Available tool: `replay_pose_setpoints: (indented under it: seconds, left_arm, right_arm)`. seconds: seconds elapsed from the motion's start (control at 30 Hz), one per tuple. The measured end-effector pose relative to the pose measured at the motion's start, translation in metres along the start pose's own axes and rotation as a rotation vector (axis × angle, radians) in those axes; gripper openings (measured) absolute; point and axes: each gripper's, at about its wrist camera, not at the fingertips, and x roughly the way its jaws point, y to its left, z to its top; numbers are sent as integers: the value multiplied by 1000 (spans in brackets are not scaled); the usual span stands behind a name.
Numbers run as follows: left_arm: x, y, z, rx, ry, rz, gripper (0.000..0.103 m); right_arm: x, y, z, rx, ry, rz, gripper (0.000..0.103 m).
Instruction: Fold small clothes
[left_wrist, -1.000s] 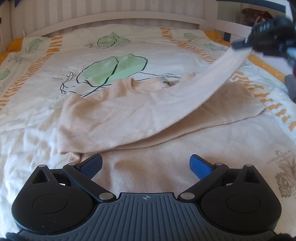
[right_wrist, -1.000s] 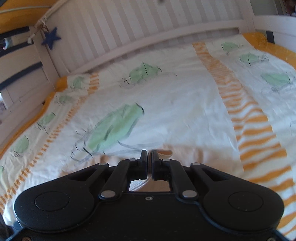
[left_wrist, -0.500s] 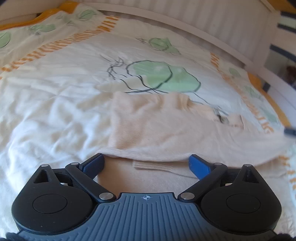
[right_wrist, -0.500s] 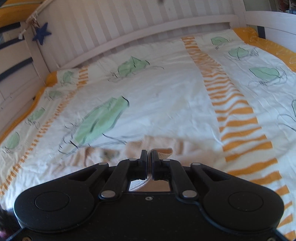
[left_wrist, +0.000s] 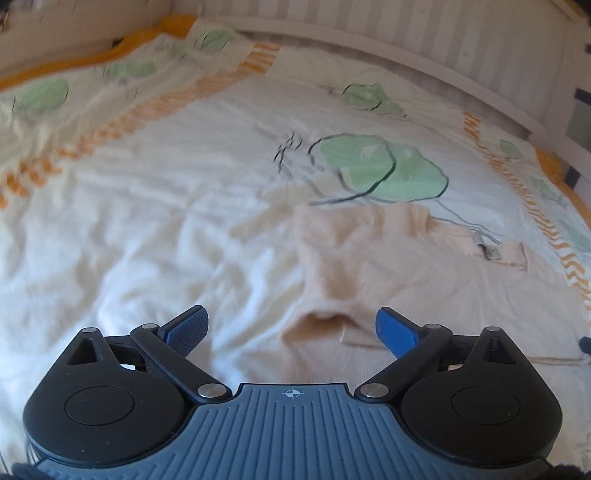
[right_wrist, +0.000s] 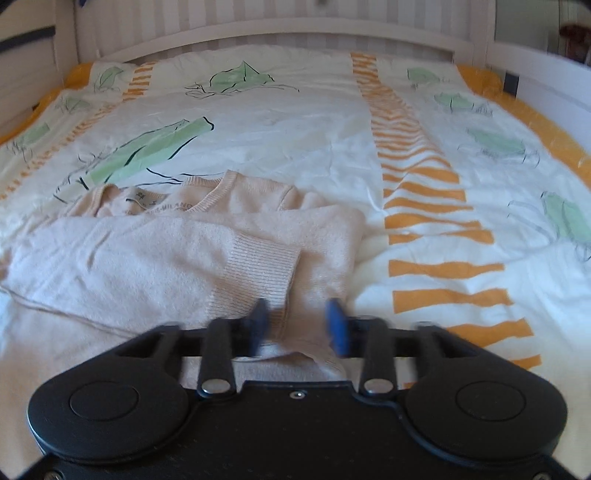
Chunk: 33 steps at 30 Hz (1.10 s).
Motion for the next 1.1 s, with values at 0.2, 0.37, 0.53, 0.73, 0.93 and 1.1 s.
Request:
replay_pose_setpoints:
  seconds: [0.2, 0.37, 0.53, 0.73, 0.93, 1.1]
  left_arm:
    - [14, -29, 14, 158, -15, 6, 103]
    - [43, -24, 10, 211, 56, 147, 103]
    - [35, 22, -1, 57, 93, 123, 103]
    - [24, 28, -6, 56, 90, 112, 103]
    - [20, 31, -11, -22, 69, 118, 103]
    - [14, 44, -14, -88, 54, 205, 102]
  right_arm:
    - [-14, 13, 2, -37, -117, 0, 91]
    - [0, 17, 6, -33, -93, 14, 94]
    - [5, 8, -4, 18, -65, 18, 94]
    - [10, -8, -16, 125, -43, 26, 99]
    - [11, -20, -23, 187, -57, 44, 100]
    - [11, -19, -23, 183, -59, 43, 101]
